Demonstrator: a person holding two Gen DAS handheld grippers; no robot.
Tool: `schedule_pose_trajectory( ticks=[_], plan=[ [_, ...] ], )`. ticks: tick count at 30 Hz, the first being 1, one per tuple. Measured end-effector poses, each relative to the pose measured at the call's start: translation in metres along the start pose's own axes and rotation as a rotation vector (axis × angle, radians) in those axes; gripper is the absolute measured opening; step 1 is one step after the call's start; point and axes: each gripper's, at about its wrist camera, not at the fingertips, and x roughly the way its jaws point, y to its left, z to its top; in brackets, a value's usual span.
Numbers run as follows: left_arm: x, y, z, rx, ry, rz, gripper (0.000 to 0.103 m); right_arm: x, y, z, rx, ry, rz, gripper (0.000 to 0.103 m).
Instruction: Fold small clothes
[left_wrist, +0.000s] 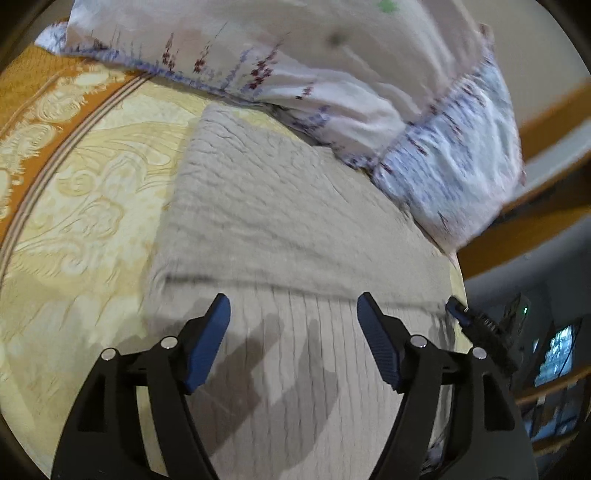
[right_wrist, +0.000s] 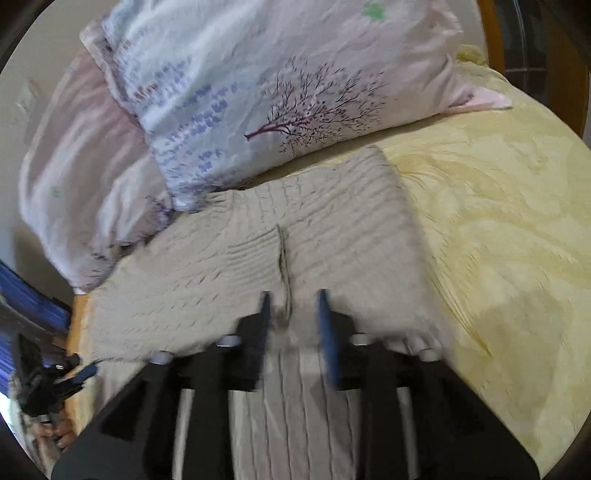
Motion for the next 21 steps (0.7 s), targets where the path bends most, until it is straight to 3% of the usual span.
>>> schedule_pose_trajectory(
  ticks=[1,5,9,15,21],
  plan=[
    [-0.007,-0.001,-0.006,0.023,-0.008,0.013,0.071,-0.012,-0.007,-0.006,0.004,-0.002,0.03,0.056],
    [-0.04,0.008,-0.039,0.091,-0.038,0.073,0.072,-0.053,-0.032,-0.028,-0.004,0.003,0.091,0.056],
    [-0.059,0.026,-0.071,0.053,-0.018,0.092,0.072,-0.077,-0.064,-0.049,0.038,0.032,0.108,0.056],
    [-0.068,0.031,-0.103,0.045,0.005,0.065,0.072,-0.086,-0.089,-0.076,0.09,0.1,0.158,0.056],
    [-0.074,0.03,-0.117,0.052,0.003,0.052,0.07,-0.094,-0.097,-0.1,0.118,0.097,0.232,0.055]
  ],
)
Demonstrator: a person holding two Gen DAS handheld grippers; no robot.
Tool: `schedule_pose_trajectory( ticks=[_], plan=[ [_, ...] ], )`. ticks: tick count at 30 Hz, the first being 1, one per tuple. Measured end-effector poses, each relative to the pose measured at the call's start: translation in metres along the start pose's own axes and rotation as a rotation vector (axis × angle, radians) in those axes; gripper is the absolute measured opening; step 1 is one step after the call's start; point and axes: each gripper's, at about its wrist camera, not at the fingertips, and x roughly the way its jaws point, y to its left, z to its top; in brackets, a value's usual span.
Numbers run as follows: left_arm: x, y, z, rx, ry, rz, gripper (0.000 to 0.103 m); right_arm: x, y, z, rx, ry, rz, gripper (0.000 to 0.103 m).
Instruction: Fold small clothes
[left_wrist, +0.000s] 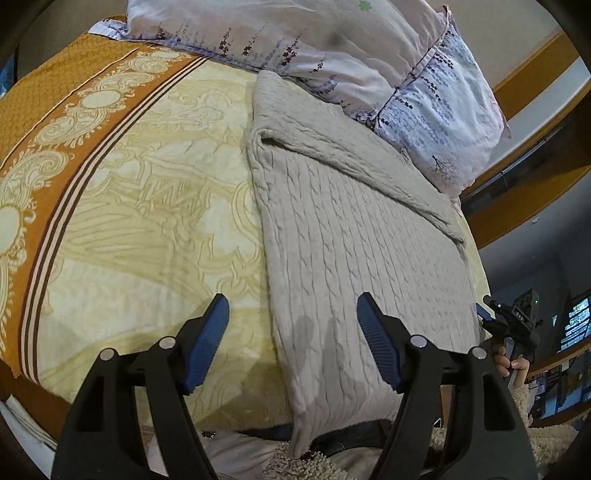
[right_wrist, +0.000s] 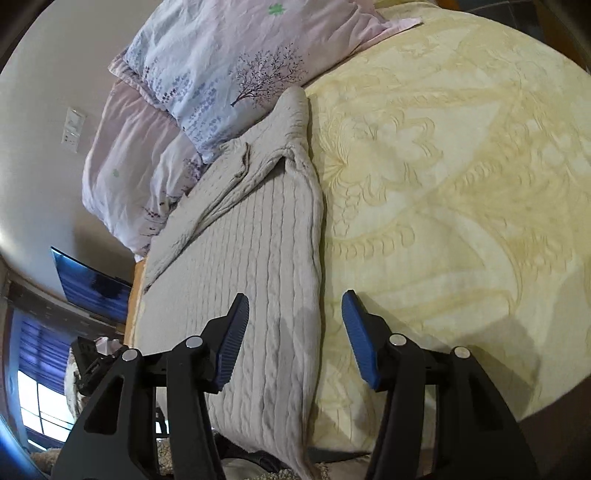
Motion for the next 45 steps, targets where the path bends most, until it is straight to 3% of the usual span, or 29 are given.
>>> schedule_pose_trajectory(
  ticks=[6,14,16,23,26,29,31,33,38,45],
  plan=[
    [-0.003,-0.002,-0.013,0.007,0.004,-0.048,0.067,0.003,0.003,-0.018,0.003,0.058,0.113,0.049],
    [-0.004,-0.002,-0.038,-0.031,0.05,-0.201,0.044,0.01,0.015,-0.047,0.001,0.127,0.344,0.045],
    [0.0,-0.003,-0.044,-0.036,0.079,-0.243,0.038,0.012,0.014,-0.053,0.006,0.143,0.354,0.042],
    [0.004,-0.015,-0.063,0.01,0.114,-0.331,0.037,0.012,0.011,-0.077,0.007,0.201,0.367,0.028],
    [0.009,-0.022,-0.068,0.028,0.138,-0.328,0.037,0.011,0.015,-0.085,-0.028,0.228,0.354,0.013],
    [0.011,-0.028,-0.068,0.045,0.144,-0.319,0.034,0.008,0.025,-0.083,-0.078,0.208,0.331,0.01],
    [0.011,-0.031,-0.068,0.061,0.145,-0.303,0.016,0.004,0.034,-0.08,-0.12,0.184,0.335,0.01],
    [0.013,-0.033,-0.068,0.076,0.147,-0.269,0.008,-0.001,0.041,-0.078,-0.158,0.153,0.335,0.01],
    [0.01,-0.037,-0.064,0.117,0.129,-0.212,0.006,-0.01,0.052,-0.071,-0.206,0.065,0.336,0.009],
    [-0.004,-0.039,-0.051,0.146,0.093,-0.193,0.006,-0.023,0.061,-0.059,-0.25,-0.025,0.327,0.009]
  ],
)
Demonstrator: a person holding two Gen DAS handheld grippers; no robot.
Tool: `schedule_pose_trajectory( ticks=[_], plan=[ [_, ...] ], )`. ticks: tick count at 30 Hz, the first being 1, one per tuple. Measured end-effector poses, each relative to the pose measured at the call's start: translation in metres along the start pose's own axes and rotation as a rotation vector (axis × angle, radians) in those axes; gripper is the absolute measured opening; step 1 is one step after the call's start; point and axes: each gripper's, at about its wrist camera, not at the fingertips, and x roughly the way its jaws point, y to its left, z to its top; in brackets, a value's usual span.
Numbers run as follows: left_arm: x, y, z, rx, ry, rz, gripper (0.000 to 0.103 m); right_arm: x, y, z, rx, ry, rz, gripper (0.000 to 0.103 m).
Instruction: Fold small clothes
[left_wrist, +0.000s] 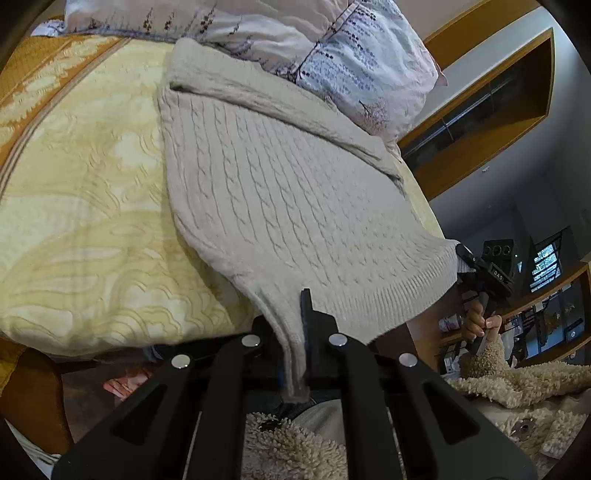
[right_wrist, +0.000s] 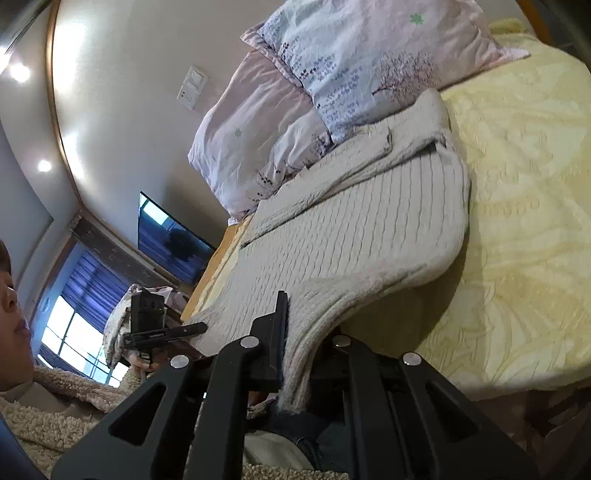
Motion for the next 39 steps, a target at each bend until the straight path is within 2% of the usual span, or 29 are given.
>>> schedule_pose_trajectory(
  ticks=[6,9,12,18,21,29,35,39],
  plan=[
    [-0.015,0.001,0.013,-0.006,-0.072,0.016,0.006,0.0,0.005,0.012,-0.037,-0.056,-0.025,0.009],
    [-0.02,0.0,0.028,0.001,-0.118,0.032,0.006,0.002,0.014,0.025,-0.086,-0.099,-0.074,0.009],
    [-0.026,-0.004,0.052,0.019,-0.177,0.069,0.006,0.005,0.022,0.038,-0.139,-0.129,-0.133,0.009],
    [-0.027,0.001,0.109,-0.003,-0.272,0.117,0.006,0.014,0.042,0.076,-0.265,-0.25,-0.248,0.009],
    [-0.02,0.005,0.137,-0.019,-0.283,0.136,0.006,0.022,0.047,0.094,-0.297,-0.266,-0.276,0.008],
    [-0.007,0.005,0.186,-0.01,-0.31,0.16,0.006,0.044,0.047,0.126,-0.327,-0.285,-0.343,0.008],
    [0.005,0.003,0.232,0.013,-0.338,0.181,0.006,0.062,0.036,0.155,-0.302,-0.303,-0.374,0.008],
    [0.027,0.011,0.257,-0.01,-0.307,0.203,0.006,0.087,0.011,0.174,-0.228,-0.271,-0.418,0.008]
  ],
)
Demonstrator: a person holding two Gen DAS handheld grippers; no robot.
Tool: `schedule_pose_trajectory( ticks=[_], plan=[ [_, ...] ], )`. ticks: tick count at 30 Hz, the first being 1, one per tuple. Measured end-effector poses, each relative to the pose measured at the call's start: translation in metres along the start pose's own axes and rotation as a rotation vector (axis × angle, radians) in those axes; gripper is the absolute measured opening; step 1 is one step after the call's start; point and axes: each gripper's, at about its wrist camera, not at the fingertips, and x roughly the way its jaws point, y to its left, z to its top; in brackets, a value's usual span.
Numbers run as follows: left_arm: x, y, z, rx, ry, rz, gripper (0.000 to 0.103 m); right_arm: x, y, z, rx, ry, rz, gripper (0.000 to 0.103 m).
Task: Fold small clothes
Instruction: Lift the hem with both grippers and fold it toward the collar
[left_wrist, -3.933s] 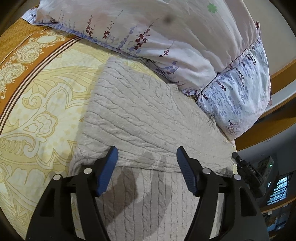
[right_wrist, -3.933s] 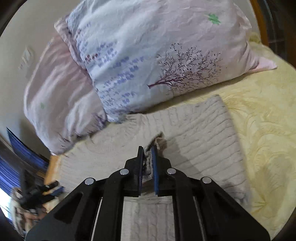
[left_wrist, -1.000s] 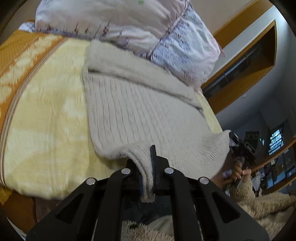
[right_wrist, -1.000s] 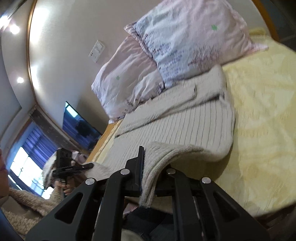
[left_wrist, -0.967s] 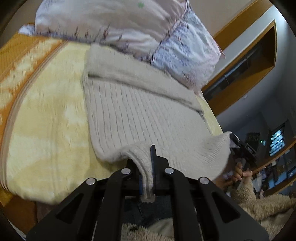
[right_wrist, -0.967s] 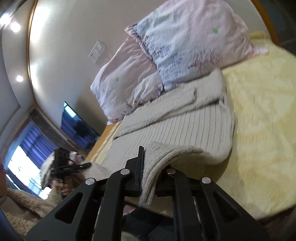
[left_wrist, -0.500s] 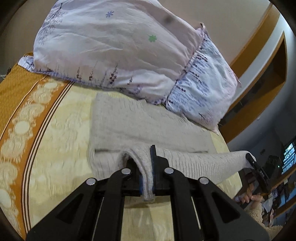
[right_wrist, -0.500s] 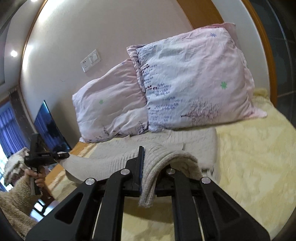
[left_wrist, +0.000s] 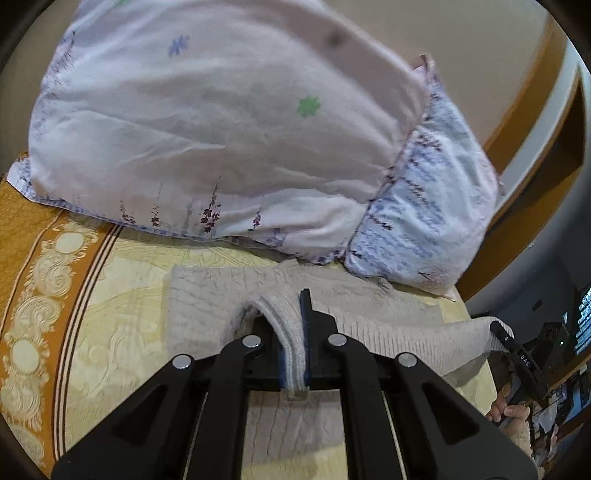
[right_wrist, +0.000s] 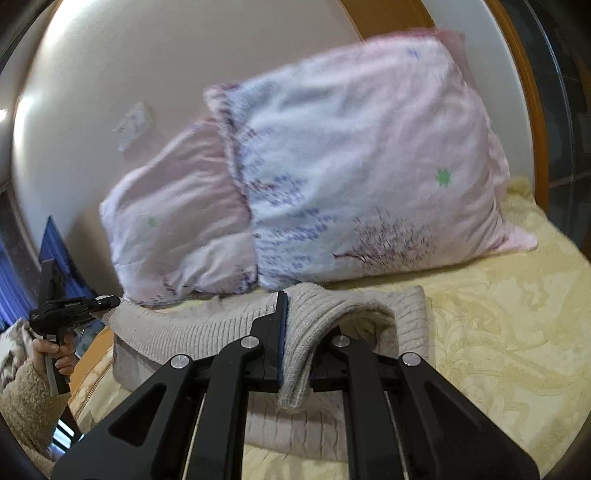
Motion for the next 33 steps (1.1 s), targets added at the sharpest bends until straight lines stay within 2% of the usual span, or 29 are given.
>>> schedule_pose_trajectory(
  ticks=[7,13,15,16,17,18,19,20,23,27,29,33],
  plan=[
    [0.056,0.015,0.009,-0.054,0.082,0.034,0.006,0.057,-0.032,-0.002,0.122,0.111,-0.074,0.008],
    [0.091,0.039,0.009,-0.18,0.156,0.007,0.007,0.092,-0.05,-0.005,0.205,0.182,-0.121,0.011],
    [0.096,0.043,0.009,-0.208,0.168,0.001,0.011,0.102,-0.053,-0.004,0.242,0.21,-0.123,0.025],
    [0.098,0.043,0.01,-0.216,0.167,-0.002,0.016,0.106,-0.055,-0.004,0.263,0.22,-0.118,0.042],
    [0.098,0.044,0.011,-0.218,0.163,-0.004,0.029,0.109,-0.056,-0.003,0.279,0.223,-0.115,0.055],
    [0.097,0.043,0.013,-0.219,0.153,-0.002,0.044,0.111,-0.056,-0.002,0.286,0.215,-0.119,0.057],
    [0.094,0.042,0.015,-0.216,0.13,0.002,0.052,0.111,-0.056,-0.001,0.284,0.209,-0.119,0.058],
    [0.091,0.041,0.016,-0.212,0.116,-0.004,0.055,0.11,-0.055,0.001,0.283,0.2,-0.111,0.058],
    [0.078,0.04,0.017,-0.199,0.099,-0.024,0.056,0.099,-0.054,0.003,0.282,0.182,-0.094,0.058],
    [0.058,0.043,0.004,-0.145,0.103,0.013,0.056,0.072,-0.061,-0.001,0.246,0.166,-0.121,0.057],
    [0.049,0.049,-0.004,-0.13,0.109,0.03,0.056,0.055,-0.07,-0.006,0.242,0.155,-0.13,0.05],
    [0.039,0.057,-0.021,-0.087,0.128,0.077,0.056,0.04,-0.082,-0.018,0.229,0.182,-0.143,0.044]
  ],
)
